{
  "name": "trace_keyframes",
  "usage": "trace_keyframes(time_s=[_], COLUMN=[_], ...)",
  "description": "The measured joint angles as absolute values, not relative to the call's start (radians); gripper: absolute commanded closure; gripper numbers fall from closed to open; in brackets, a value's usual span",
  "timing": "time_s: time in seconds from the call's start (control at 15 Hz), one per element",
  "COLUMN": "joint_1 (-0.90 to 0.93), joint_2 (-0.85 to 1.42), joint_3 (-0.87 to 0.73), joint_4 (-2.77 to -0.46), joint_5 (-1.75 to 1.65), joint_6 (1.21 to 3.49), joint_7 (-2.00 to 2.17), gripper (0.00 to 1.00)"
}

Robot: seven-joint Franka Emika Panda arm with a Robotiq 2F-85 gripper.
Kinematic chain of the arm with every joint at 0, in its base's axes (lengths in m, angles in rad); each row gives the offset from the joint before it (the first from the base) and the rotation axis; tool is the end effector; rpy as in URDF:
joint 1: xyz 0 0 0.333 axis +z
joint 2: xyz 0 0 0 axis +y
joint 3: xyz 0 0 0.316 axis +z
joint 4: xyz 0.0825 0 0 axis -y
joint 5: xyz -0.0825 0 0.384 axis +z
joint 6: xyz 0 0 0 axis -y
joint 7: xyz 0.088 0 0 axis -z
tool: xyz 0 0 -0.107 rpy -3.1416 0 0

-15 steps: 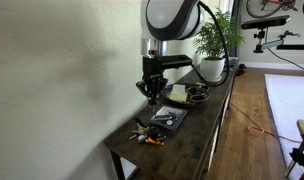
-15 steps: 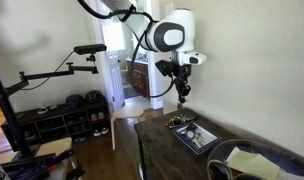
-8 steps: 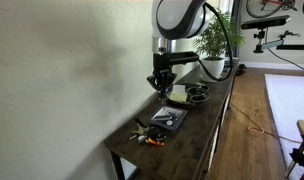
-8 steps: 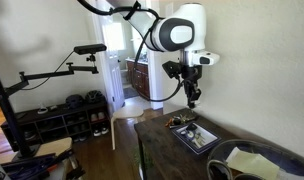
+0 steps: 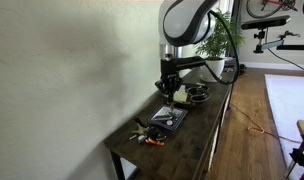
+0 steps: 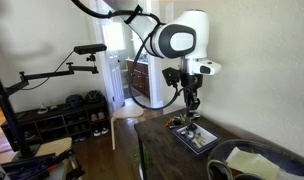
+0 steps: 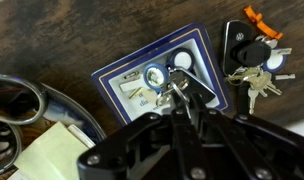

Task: Put the keys on the square tray

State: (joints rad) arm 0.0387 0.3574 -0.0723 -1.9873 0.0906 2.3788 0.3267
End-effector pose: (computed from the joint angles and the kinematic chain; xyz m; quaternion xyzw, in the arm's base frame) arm 0.6115 -0.0180 0.2874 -0.9777 0.2082 -0.0148 0.0217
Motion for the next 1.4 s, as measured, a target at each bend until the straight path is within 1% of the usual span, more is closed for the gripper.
trace_keyframes(time_s=[0.87,1.4], joint_1=[0.035,0.039], joint_2=[0.428,0.447], joint_3=[-0.072,-0.071], joint_4=[-1.982,-1.920], joint_5=[0.099,0.099], joint_6=[2.379,2.378], joint_7=[0.327,0.328], gripper=[0.95,0.94])
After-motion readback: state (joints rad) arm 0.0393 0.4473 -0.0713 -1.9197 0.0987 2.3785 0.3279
